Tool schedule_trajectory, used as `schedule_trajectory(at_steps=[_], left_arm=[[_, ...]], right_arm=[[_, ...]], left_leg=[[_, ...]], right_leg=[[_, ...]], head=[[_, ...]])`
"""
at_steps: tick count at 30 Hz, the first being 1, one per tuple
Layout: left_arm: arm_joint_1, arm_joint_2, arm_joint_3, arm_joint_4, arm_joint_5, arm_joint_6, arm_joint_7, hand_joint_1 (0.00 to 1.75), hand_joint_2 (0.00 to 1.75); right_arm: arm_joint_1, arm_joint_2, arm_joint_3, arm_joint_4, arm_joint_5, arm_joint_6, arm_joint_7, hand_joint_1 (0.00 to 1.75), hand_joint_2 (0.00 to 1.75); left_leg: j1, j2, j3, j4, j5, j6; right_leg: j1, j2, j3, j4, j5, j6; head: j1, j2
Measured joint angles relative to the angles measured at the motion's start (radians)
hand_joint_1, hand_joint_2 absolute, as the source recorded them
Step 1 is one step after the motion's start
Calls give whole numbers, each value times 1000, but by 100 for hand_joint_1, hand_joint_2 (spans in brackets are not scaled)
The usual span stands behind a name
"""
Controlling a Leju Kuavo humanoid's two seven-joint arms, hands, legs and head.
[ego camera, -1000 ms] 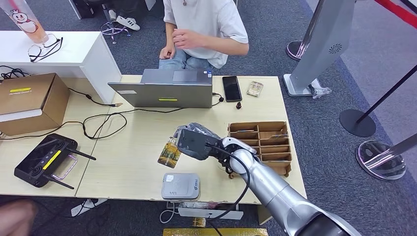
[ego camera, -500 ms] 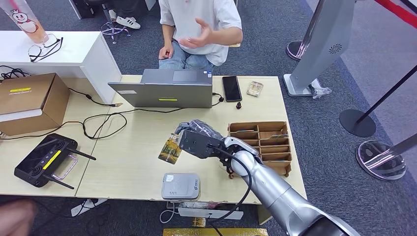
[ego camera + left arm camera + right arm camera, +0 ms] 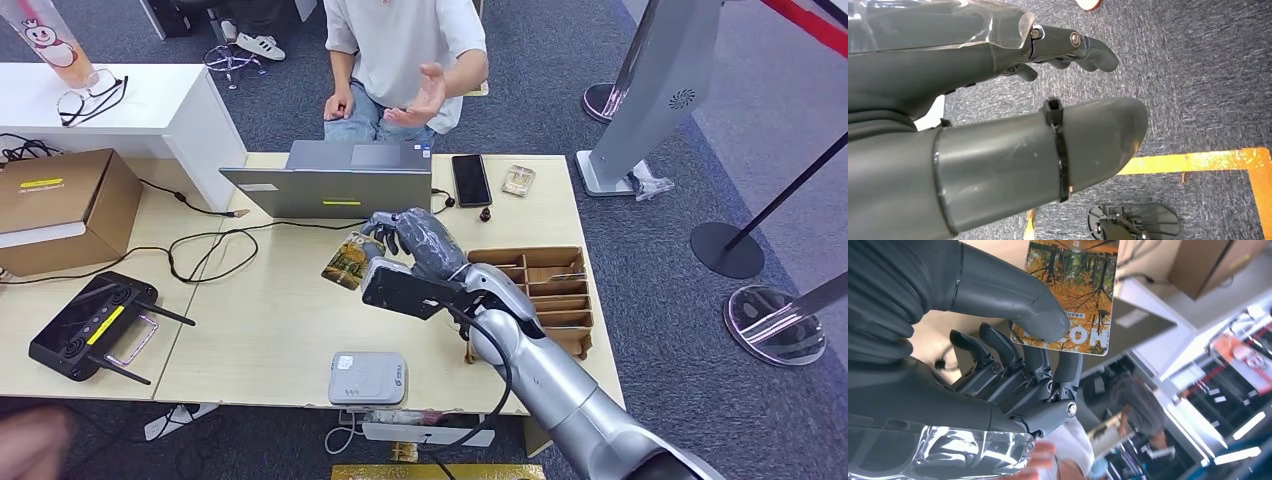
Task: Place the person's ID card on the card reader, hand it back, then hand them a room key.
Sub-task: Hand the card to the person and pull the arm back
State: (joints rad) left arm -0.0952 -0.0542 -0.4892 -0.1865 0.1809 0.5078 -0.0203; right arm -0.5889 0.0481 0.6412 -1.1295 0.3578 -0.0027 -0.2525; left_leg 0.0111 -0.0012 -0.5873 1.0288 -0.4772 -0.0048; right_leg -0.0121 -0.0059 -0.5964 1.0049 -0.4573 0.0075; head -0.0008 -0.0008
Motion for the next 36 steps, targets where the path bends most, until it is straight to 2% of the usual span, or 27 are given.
schedule_trajectory(at_steps=[6, 13, 19, 25, 31, 36], left_arm=[[5, 0, 1, 0, 5, 3, -4, 0, 0], [7, 0, 2, 0, 11, 8, -11, 0, 0], [7, 0, 2, 0, 12, 9, -11, 0, 0], [7, 0, 2, 0, 12, 11, -11, 0, 0], [7, 0, 2, 0, 12, 12, -11, 0, 0], [7, 0, 2, 0, 12, 14, -11, 0, 0]], right_arm=[[7, 0, -8, -44, 61, -90, -21, 175, 175], [11, 12, -19, -74, 181, -250, -40, 175, 175], [15, 19, -22, -81, 214, -289, -41, 175, 175], [15, 35, -22, -78, 415, -461, -22, 175, 175], [14, 53, -22, -61, 535, -550, 4, 175, 175], [9, 75, -23, -26, 690, -663, 28, 175, 175]], left_leg=[[0, 0, 0, 0, 0, 0], [0, 0, 0, 0, 0, 0], [0, 0, 0, 0, 0, 0], [0, 0, 0, 0, 0, 0], [0, 0, 0, 0, 0, 0], [0, 0, 0, 0, 0, 0]], right_leg=[[0, 0, 0, 0, 0, 0], [0, 0, 0, 0, 0, 0], [0, 0, 0, 0, 0, 0], [0, 0, 0, 0, 0, 0], [0, 0, 0, 0, 0, 0], [0, 0, 0, 0, 0, 0]], head=[[0, 0], [0, 0], [0, 0], [0, 0], [0, 0], [0, 0]])
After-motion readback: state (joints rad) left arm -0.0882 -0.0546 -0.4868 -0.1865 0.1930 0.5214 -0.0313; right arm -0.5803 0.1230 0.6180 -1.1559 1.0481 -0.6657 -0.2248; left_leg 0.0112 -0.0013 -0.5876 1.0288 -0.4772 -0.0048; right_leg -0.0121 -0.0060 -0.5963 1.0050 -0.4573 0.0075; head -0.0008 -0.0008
